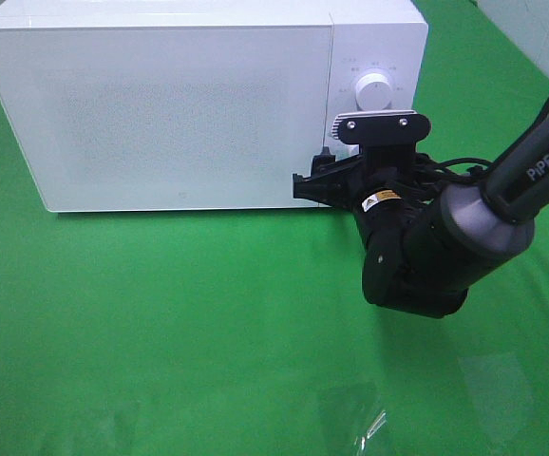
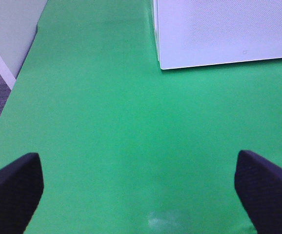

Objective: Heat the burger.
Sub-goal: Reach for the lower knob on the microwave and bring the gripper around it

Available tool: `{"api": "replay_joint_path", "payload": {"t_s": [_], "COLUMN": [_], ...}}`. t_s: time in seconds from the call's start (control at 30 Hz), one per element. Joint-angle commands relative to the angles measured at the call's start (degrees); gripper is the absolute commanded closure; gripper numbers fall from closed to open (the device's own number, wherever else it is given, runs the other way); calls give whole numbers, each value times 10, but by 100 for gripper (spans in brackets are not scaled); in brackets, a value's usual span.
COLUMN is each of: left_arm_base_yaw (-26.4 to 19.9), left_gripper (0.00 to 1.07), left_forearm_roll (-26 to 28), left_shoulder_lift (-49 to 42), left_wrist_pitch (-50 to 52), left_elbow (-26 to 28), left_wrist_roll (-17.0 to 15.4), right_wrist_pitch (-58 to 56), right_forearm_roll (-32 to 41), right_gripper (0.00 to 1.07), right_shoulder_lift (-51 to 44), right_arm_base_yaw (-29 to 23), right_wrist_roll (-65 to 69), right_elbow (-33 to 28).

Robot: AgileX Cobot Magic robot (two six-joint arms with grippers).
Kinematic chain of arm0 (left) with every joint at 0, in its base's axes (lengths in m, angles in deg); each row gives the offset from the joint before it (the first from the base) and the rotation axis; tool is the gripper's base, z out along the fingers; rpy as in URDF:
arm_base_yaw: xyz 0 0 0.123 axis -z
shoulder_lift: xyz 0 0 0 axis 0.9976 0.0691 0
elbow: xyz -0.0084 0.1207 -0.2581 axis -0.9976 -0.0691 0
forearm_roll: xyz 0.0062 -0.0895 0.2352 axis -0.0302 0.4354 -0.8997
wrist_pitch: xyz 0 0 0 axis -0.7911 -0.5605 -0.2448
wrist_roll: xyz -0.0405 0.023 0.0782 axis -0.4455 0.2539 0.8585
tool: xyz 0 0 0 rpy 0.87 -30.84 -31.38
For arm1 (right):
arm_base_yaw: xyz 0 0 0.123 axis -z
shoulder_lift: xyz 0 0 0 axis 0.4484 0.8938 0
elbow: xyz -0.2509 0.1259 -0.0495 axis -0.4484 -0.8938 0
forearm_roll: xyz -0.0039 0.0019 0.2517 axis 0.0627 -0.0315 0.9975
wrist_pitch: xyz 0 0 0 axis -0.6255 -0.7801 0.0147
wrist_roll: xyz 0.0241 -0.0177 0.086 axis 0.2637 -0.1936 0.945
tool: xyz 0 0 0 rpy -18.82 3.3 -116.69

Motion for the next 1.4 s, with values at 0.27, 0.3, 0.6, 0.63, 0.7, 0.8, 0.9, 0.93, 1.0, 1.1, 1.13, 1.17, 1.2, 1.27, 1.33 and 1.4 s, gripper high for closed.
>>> {"api": "replay_joint_path", "payload": {"t_s": [0.27, 0.3, 0.6, 0.63, 0.7, 0.8, 0.9, 0.93, 1.0, 1.1, 1.13, 1.17, 1.2, 1.27, 1.33, 1.4], "left_arm_base_yaw": [-2, -2, -2, -2, -2, -2, -2, -2, -2, -2, -2, -2, -2, -2, -2, -2], "left_gripper": [7, 7, 7, 7, 7, 7, 7, 7, 7, 7, 7, 7, 7, 7, 7, 7], "left_forearm_roll": [5, 5, 5, 5, 5, 5, 5, 5, 5, 5, 5, 5, 5, 5, 5, 5], "left_shoulder_lift": [-10, -10, -10, -10, -10, -10, -10, -10, -10, -10, -10, -10, -10, -10, -10, -10], "left_wrist_pitch": [7, 7, 7, 7, 7, 7, 7, 7, 7, 7, 7, 7, 7, 7, 7, 7], "left_elbow": [-1, -1, -1, -1, -1, -1, -1, -1, -1, -1, -1, -1, -1, -1, -1, -1], "left_wrist_roll": [0, 0, 0, 0, 0, 0, 0, 0, 0, 0, 0, 0, 0, 0, 0, 0], "right_wrist_pitch": [53, 52, 57, 57, 61, 76, 88, 88, 88, 88, 88, 88, 86, 80, 70, 65], "right_forearm_roll": [3, 3, 15, 15, 16, 15, 14, 14, 14, 14, 14, 14, 14, 13, 11, 11], "right_gripper": [31, 31, 42, 42, 51, 73, 98, 98, 106, 107, 107, 107, 107, 107, 107, 107], "right_shoulder_lift": [-20, -20, -20, -20, -20, -20, -20, -20, -20, -20, -20, -20, -20, -20, -20, -20], "right_arm_base_yaw": [2, 2, 2, 2, 2, 2, 2, 2, 2, 2, 2, 2, 2, 2, 2, 2], "right_wrist_roll": [-12, -9, -5, -5, -5, -5, -7, -7, -7, -7, -3, -3, 11, 52, 109, 175], "right_elbow": [-6, -6, -6, -6, -6, -6, -6, -6, -6, -6, -6, -6, -6, -6, -6, -6]}}
